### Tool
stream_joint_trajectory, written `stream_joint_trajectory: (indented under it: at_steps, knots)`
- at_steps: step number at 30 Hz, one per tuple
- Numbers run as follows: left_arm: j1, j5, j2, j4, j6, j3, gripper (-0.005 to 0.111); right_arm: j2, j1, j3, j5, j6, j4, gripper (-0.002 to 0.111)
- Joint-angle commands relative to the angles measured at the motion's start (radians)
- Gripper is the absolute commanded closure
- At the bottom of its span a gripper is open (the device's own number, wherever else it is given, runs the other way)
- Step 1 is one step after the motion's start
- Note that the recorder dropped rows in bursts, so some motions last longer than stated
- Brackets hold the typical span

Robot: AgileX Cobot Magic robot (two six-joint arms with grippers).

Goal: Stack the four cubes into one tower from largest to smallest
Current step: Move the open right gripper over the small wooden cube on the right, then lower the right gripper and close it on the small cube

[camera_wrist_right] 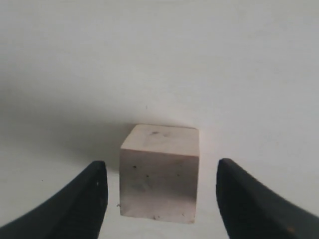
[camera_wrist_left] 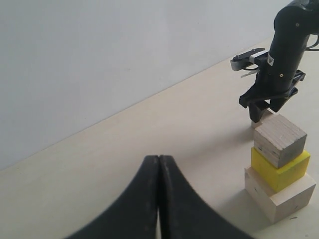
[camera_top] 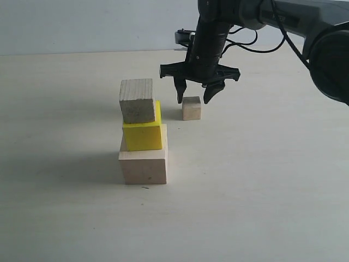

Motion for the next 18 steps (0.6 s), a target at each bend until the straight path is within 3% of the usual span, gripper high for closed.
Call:
stream_joint_trajectory:
  at_steps: [1,18]
  knots:
    - [-0.005,-0.018,-0.003,-0.012,-0.001,0.005,0.107,-0.002,0.001,-0.007,-0.028,0.001,0.007,0.047]
    - [-0.005,-0.041,-0.003,-0.012,0.007,0.005,0.107,0.036,0.001,-0.007,-0.054,-0.001,0.014,0.047]
